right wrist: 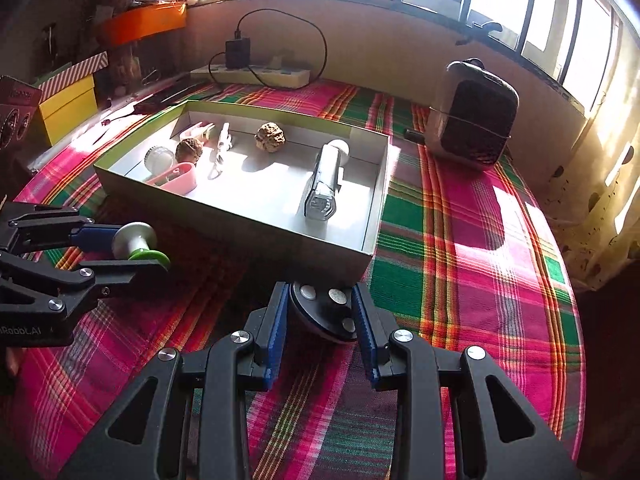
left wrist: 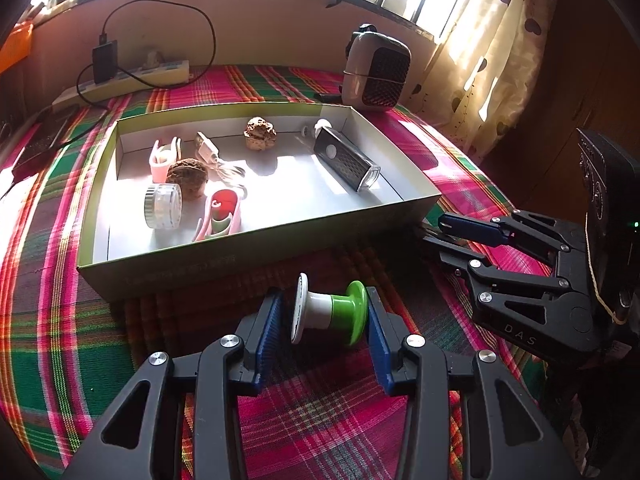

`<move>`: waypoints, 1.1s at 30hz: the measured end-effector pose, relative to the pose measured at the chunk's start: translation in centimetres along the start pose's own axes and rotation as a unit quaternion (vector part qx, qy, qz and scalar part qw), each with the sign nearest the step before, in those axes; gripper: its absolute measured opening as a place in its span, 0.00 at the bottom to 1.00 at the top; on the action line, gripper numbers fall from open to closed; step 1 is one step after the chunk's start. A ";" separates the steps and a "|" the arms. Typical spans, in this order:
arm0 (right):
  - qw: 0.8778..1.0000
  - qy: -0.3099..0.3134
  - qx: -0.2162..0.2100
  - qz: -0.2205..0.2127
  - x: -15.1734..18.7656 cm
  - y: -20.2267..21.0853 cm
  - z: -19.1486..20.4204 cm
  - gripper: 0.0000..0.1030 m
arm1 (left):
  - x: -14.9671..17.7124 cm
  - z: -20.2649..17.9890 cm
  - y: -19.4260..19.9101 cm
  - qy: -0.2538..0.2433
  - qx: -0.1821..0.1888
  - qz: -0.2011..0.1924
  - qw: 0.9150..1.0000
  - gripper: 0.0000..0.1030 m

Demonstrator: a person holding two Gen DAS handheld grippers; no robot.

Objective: Organize objects
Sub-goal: 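Grasp the green-white spool with the left tool while the right tool grasps the black round holder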

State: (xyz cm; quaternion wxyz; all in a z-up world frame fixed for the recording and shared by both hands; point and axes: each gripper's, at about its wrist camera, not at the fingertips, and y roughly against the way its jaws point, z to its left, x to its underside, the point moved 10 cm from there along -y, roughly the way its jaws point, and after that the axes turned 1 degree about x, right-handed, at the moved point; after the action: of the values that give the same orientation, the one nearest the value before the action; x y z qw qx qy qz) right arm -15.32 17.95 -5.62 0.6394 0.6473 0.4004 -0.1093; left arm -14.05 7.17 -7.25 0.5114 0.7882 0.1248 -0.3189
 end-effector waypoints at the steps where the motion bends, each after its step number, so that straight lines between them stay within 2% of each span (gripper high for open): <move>1: 1.000 0.003 0.001 0.003 0.1 -0.1 0.0 0.32 | 0.0 0.0 0.0 0.000 0.001 0.000 1.000 0.38; 3: 1.000 0.005 0.000 0.006 0.2 -0.3 0.0 0.36 | 0.0 0.0 0.0 0.001 0.002 0.000 1.000 0.38; 4: 1.000 0.005 -0.002 0.008 0.2 -0.4 0.1 0.45 | 0.0 -0.1 0.0 0.001 0.002 0.000 1.000 0.38; 5: 1.000 0.004 -0.002 0.012 0.3 -0.5 0.0 0.49 | 0.0 -0.1 0.0 0.000 0.002 0.000 1.000 0.38; 18: 0.999 -0.028 -0.011 0.024 0.1 -1.3 -0.7 0.49 | 0.0 -0.1 0.1 0.001 0.005 0.000 1.000 0.38; 24: 0.997 -0.073 -0.025 0.031 0.4 -1.5 -1.4 0.49 | 0.0 -0.1 0.1 0.000 0.004 0.000 1.000 0.38; 28: 0.997 -0.073 -0.024 0.030 0.5 -1.4 -1.4 0.48 | 0.0 -0.1 0.0 -0.001 0.003 0.000 1.000 0.38; 33: 0.996 -0.084 -0.022 0.029 0.6 -1.2 -1.9 0.40 | 0.0 -0.1 0.0 0.000 0.003 0.000 1.000 0.38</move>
State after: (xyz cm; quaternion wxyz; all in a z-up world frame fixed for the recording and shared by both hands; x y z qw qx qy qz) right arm -16.38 19.78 -6.60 0.6876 0.6327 0.3292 -0.1359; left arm -14.05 7.23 -7.18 0.5091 0.7896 0.1234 -0.3195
